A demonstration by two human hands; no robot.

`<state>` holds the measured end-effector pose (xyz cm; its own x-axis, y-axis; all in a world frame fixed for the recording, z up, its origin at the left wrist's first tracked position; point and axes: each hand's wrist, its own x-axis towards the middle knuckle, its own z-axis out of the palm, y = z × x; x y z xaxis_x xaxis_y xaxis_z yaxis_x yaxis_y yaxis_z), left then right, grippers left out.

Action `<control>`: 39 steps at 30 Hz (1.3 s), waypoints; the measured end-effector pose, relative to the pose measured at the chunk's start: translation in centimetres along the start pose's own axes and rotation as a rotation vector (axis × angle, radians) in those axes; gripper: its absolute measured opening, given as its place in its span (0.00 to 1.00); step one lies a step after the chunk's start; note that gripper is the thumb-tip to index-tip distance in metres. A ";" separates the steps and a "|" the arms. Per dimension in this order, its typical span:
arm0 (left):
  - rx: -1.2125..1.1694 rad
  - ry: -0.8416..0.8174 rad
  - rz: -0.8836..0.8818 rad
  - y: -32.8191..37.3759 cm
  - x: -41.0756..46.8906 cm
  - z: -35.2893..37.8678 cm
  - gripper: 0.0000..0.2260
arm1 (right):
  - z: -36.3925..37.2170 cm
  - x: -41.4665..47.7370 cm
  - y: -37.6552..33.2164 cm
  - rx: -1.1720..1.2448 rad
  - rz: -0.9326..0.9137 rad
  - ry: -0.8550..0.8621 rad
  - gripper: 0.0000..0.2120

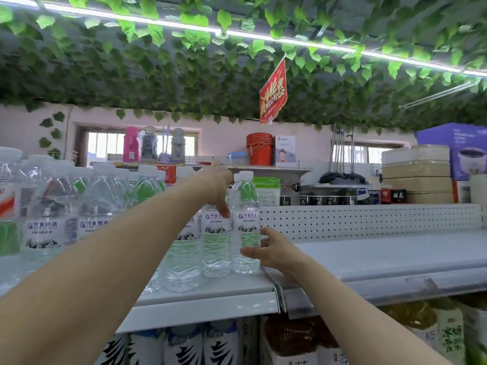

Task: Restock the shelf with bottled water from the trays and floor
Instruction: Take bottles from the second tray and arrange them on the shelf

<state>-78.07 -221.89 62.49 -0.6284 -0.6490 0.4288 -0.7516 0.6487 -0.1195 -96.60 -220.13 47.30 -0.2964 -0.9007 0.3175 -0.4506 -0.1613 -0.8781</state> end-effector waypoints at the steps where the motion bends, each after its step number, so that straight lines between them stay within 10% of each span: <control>1: 0.006 0.000 -0.001 0.0 0.1 0.1 0.38 | 0.1 0.0 -0.1 -0.001 0.001 0.009 0.47; 4: 0.046 -0.007 0.001 -0.1 0.3 0.3 0.38 | 0.3 0.0 -0.2 0.002 0.008 0.019 0.53; 15: 0.298 0.080 0.051 -0.7 1.4 2.0 0.43 | 0.3 -2.1 -2.0 -0.153 0.074 0.006 0.22; 18: 0.264 0.138 0.061 0.1 0.1 1.8 0.45 | -0.5 -2.9 -3.0 -0.214 0.104 0.052 0.31; 39: -0.829 0.310 -0.381 21.1 -31.6 1.3 0.26 | -12.5 -36.8 -6.8 -0.648 -0.227 0.130 0.33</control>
<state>-74.36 -188.18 45.25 -0.2009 -0.8174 0.5398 -0.4386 0.5678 0.6966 -93.12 -180.85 46.04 -0.2156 -0.8109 0.5440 -0.9130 -0.0302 -0.4068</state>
